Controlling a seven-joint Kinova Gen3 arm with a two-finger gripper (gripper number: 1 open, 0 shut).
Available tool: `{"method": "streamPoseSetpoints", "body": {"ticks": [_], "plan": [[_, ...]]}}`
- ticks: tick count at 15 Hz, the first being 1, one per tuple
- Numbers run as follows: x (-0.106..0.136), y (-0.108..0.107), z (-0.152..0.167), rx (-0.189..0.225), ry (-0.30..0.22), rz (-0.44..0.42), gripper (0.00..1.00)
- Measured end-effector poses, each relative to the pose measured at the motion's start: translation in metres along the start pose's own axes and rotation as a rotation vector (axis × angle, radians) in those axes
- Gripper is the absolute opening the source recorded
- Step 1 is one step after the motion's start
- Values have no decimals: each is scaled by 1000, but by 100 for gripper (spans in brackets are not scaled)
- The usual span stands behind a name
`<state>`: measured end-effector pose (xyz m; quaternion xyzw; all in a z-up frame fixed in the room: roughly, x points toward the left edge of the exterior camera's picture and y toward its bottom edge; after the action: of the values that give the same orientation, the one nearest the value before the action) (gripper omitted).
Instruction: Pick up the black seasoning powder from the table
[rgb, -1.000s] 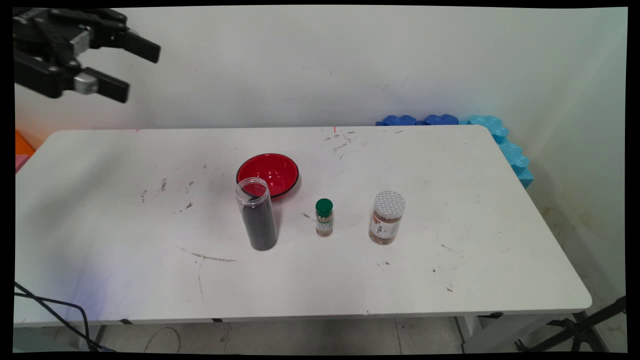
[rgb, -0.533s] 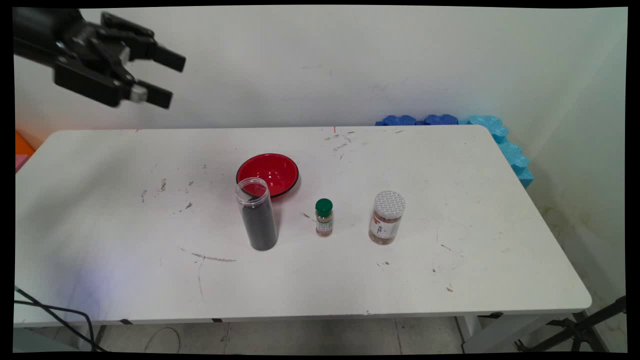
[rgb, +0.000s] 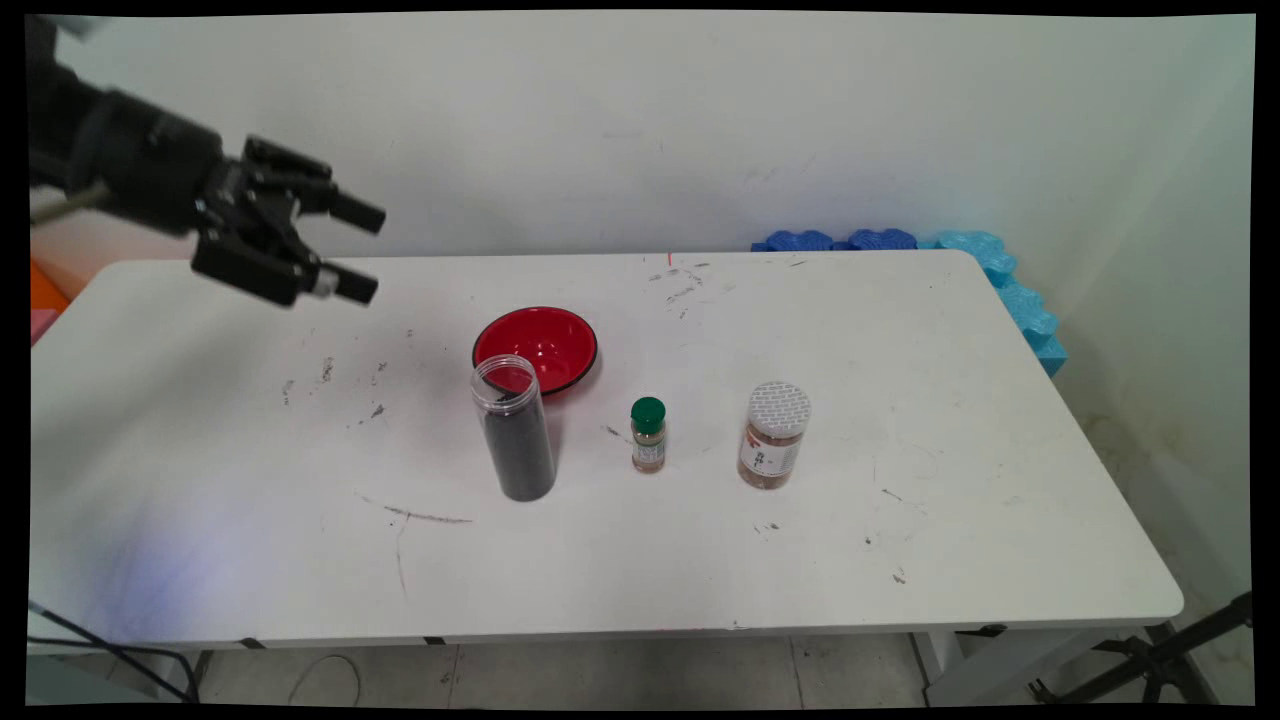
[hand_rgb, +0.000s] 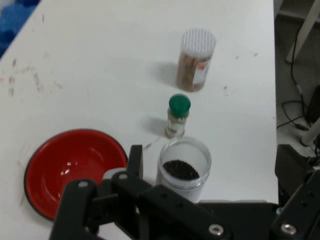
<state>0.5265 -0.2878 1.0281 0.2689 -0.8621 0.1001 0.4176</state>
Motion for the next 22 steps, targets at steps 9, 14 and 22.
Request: {"method": "streamPoseSetpoints", "body": {"ticks": [9,14,22], "plan": [[-82,3,21,22,-81,-15,100],[-107,7,54,36,-103,-23,100],[-118,12,105,54,-97,-28,100]]}}
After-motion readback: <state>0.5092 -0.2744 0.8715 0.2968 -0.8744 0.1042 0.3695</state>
